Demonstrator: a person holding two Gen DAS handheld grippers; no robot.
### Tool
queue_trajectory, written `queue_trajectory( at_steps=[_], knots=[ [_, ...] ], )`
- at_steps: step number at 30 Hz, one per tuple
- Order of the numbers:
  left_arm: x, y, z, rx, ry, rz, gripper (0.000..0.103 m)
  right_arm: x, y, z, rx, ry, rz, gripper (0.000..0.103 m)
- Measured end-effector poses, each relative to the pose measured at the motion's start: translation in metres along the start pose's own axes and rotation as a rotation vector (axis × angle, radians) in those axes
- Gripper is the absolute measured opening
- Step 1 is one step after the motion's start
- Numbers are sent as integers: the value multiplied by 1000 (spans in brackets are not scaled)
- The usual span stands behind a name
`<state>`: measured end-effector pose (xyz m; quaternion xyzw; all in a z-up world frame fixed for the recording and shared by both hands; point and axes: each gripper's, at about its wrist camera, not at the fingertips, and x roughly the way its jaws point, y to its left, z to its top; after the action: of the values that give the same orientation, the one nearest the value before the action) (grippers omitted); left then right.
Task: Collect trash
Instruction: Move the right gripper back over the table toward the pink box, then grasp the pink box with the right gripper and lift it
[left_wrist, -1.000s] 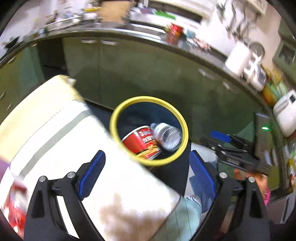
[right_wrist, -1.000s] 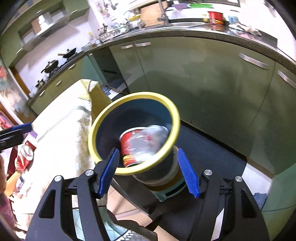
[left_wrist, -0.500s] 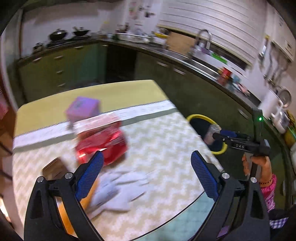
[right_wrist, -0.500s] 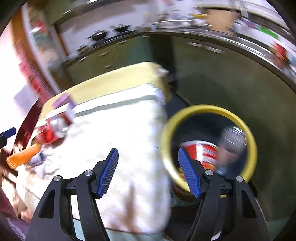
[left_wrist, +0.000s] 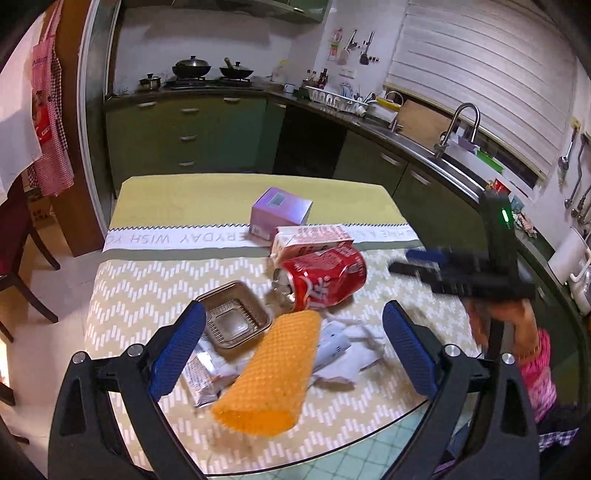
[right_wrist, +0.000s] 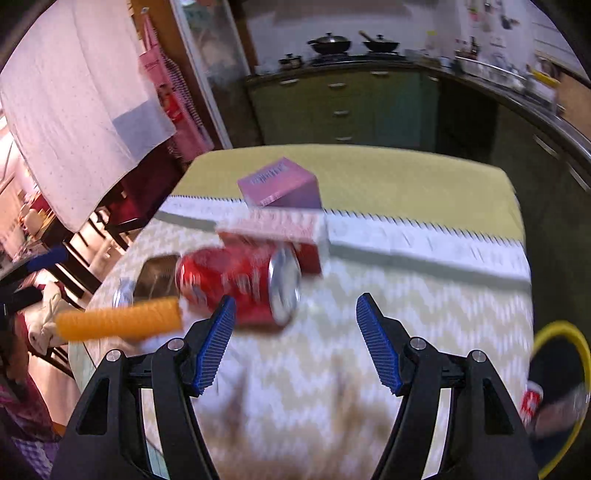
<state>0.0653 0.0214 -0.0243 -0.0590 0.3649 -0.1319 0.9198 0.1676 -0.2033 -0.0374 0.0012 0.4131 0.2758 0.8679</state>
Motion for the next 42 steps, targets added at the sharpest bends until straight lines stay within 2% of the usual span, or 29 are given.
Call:
queue_trajectory(
  at_steps=[9,11,12,15,19,24,32,33,36,42],
  knots=[
    [7,17,-3,-35,10,-5,92,54,7,83,-94,42,51,67],
    [6,19,0,-43,4,1,92,66,16,94,-149,41,78,72],
    [6,20,1,-45,2,5,92,74,21,102,-186,42,82,79],
    [6,23,3,-46,2,20,92,96,32,120,-293,57,80,84],
    [10,26,4,-49,14,29,92,134,39,140,-386,159,85,88],
    [14,31,6,-64,20,30,92,165,43,148,-445,263,108,90],
    [22,32,7,-62,35,24,92,205,46,144,-458,372,67,90],
    [22,32,8,-61,36,23,92,209,47,142,-460,376,59,90],
    [23,32,7,-59,38,22,92,215,49,140,-458,386,52,79],
    [21,31,6,-56,36,18,92,218,48,141,-442,355,16,77]
  ],
)
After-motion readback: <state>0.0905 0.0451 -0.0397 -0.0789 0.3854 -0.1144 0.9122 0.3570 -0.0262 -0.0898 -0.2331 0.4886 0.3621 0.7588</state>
